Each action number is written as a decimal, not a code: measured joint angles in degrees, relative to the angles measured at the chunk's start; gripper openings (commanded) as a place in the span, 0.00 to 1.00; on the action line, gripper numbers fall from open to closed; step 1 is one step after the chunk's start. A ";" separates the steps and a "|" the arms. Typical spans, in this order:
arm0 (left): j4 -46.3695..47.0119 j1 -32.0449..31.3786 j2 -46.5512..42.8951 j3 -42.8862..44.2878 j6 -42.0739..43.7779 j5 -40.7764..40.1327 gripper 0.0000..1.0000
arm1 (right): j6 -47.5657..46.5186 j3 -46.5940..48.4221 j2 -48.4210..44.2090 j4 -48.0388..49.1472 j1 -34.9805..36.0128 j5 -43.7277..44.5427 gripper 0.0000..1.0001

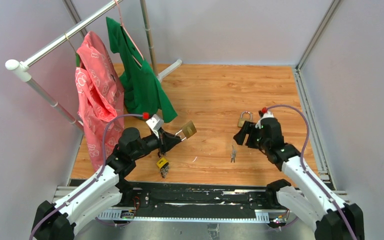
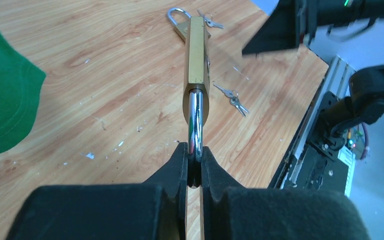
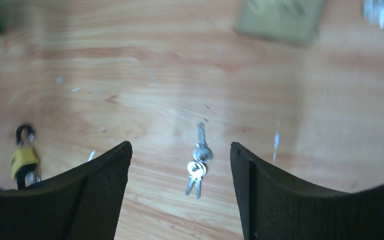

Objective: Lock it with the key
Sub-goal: Place the key at the center of the board, then place the lock at the center of the board.

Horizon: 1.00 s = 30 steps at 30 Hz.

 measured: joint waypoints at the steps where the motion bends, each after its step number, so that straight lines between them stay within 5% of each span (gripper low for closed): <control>1: 0.02 0.00 0.02 0.00 0.63 0.87 0.00 | -3.98 3.37 -1.36 -2.64 0.20 -1.01 0.75; 5: 0.39 0.00 0.11 0.00 6.27 8.20 0.00 | -19.93 18.45 -0.57 -6.62 4.68 -12.76 0.77; 10: 1.51 -0.02 0.09 0.00 14.19 18.23 0.00 | -43.95 40.59 10.38 -13.73 23.47 -27.80 0.79; 15: 2.08 -0.02 0.11 0.00 17.94 21.97 0.00 | -61.33 58.18 26.62 -28.02 32.92 -29.55 0.75; 21: 2.10 -0.02 0.11 0.00 19.54 23.19 0.00 | -69.66 63.89 37.57 -40.74 33.88 -26.03 0.64; 23: 2.10 -0.02 0.17 0.00 19.85 23.21 0.00 | -70.82 63.89 38.14 -42.99 33.90 -26.01 0.53; 26: 2.08 -0.02 0.39 0.00 20.24 23.30 0.00 | -71.80 63.91 38.14 -44.13 33.90 -26.08 0.16; 28: 2.08 -0.02 0.48 0.02 20.39 23.28 0.00 | -71.73 63.91 38.21 -44.37 33.92 -26.29 0.00; 29: 2.03 -0.02 0.50 0.02 20.33 23.34 0.04 | -71.38 63.91 38.21 -44.22 33.97 -26.03 0.00; 30: 1.99 0.02 0.52 0.00 20.24 23.30 0.27 | -71.25 63.91 38.21 -44.17 34.01 -25.88 0.00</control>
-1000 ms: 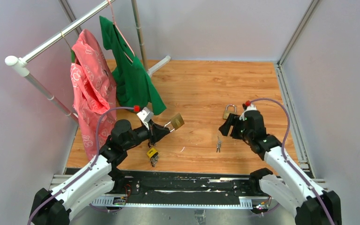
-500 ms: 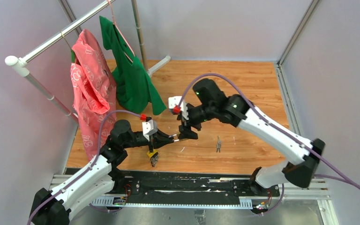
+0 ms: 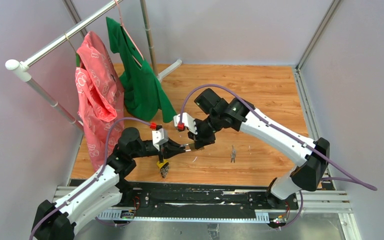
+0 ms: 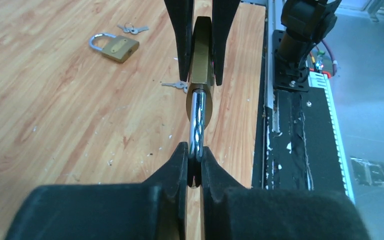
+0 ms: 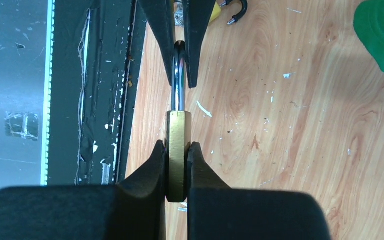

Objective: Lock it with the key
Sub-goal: Place the lock at the center of the board.

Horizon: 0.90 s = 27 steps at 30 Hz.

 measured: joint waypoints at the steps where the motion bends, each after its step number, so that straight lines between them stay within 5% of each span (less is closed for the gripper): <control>1: -0.07 -0.02 0.00 0.02 -0.31 -0.20 0.54 | 0.28 0.00 0.00 0.04 0.00 0.13 0.00; 2: -0.09 -0.02 0.00 0.02 -0.39 -0.48 0.83 | 0.85 0.00 -0.02 0.11 0.00 0.24 0.00; 3: 0.37 -0.02 -0.07 0.02 -0.90 -1.64 0.99 | 2.14 -0.22 -0.11 0.48 -0.02 0.68 0.00; 8: 2.43 0.00 -2.29 0.79 -6.21 -14.93 1.00 | 18.93 -14.21 -6.25 13.99 -6.03 3.30 0.00; 12: 0.39 2.10 -3.48 1.73 -13.68 -28.92 1.00 | 45.92 -39.26 -16.52 35.32 -19.02 8.09 0.00; 17: -2.91 6.36 -4.46 1.88 -21.00 -37.29 1.00 | 73.29 -62.64 -22.34 52.04 -20.76 14.78 0.00; 21: -3.32 6.69 -4.63 1.90 -21.20 -36.46 0.97 | 84.35 -67.52 -24.57 60.06 -20.28 18.43 0.00; 24: -3.56 6.75 -4.26 2.49 -15.06 -28.52 0.94 | 89.68 -69.24 -24.50 63.41 -20.00 20.09 0.03; 27: -11.04 6.75 -3.91 6.25 -0.42 -16.20 0.93 | 92.37 -69.70 -24.44 64.19 -20.00 20.44 0.32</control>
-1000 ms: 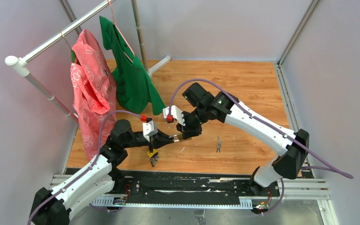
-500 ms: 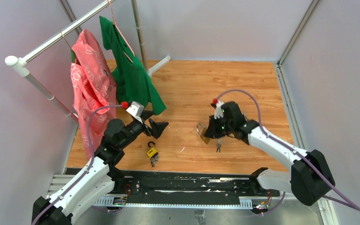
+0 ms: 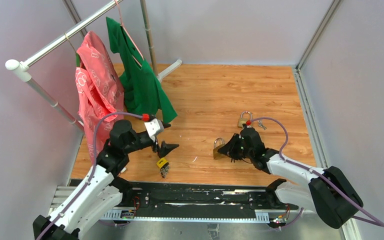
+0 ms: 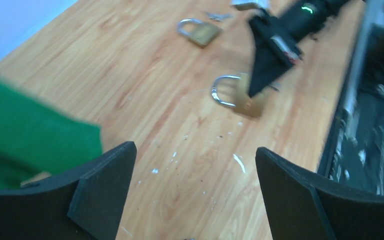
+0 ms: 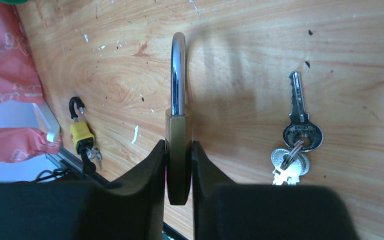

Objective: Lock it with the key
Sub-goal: Place the lock at the center of the board.

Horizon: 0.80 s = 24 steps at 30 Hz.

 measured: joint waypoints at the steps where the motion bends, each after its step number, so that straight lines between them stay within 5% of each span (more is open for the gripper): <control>1: -5.60 -0.02 0.26 2.67 7.89 4.50 0.93 | 0.37 0.00 0.09 0.00 0.00 -0.07 0.43; 4: -25.27 -0.15 2.56 11.19 33.86 11.80 0.94 | 0.28 0.79 0.46 -2.34 0.00 -0.52 0.58; 7: -44.39 -2.01 6.69 16.98 59.78 9.99 0.97 | -1.31 3.19 0.17 -8.66 0.00 -0.70 0.69; 13: -68.00 -10.23 18.80 16.92 88.98 -1.75 1.00 | -7.96 12.11 -3.82 -20.24 0.07 0.26 0.72; 17: -67.08 -10.32 24.11 15.32 94.84 -4.63 1.00 | -14.21 19.96 -4.59 -25.46 0.24 0.74 0.72; 24: -52.22 -10.32 30.62 12.31 93.90 -7.13 0.93 | -21.16 22.43 -6.88 -29.00 0.85 1.20 0.72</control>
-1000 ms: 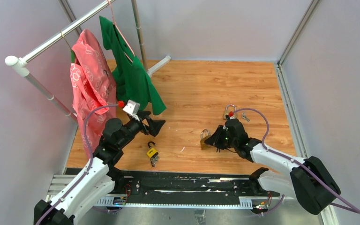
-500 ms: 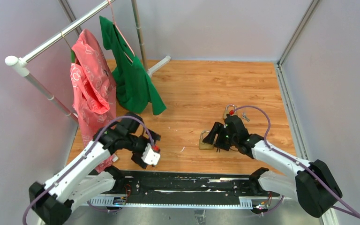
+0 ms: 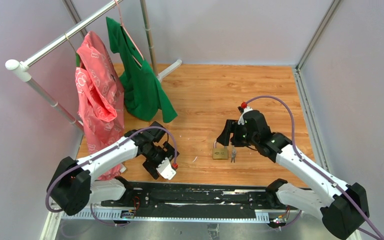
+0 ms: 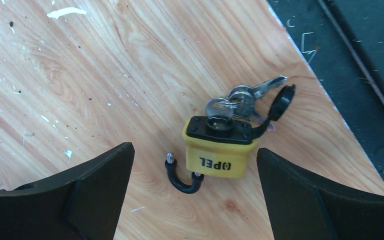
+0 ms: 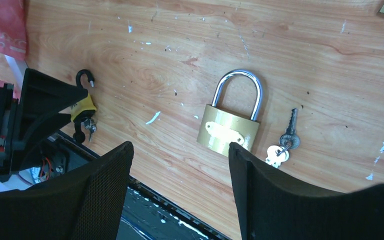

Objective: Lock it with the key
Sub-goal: Pick up the lock from the center of the board.

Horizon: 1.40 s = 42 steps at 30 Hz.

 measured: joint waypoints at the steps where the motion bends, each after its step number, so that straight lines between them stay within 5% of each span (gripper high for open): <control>1: 1.16 0.00 0.59 -0.26 0.02 -0.24 0.92 | -0.52 0.00 -0.02 -0.20 0.00 0.07 0.72; 11: 3.23 0.00 3.45 -2.51 3.52 -2.67 0.71 | -4.04 0.00 2.58 -0.70 0.15 0.02 0.71; 20: 3.28 0.00 3.93 -2.82 5.95 -2.93 0.00 | -6.01 0.15 3.61 -0.81 0.15 0.00 0.71; 24: 4.33 0.00 3.37 -2.99 3.76 -2.56 0.00 | -7.43 0.46 3.19 -0.76 0.15 -0.81 0.71; 35: 32.22 -2.32 -7.10 3.41 -37.59 -5.07 0.00 | -7.02 2.71 4.81 16.68 8.28 -1.42 0.73; 42: 37.88 -6.99 -9.09 4.92 -44.48 -8.87 0.00 | -7.43 11.32 15.08 24.96 13.88 -1.38 0.73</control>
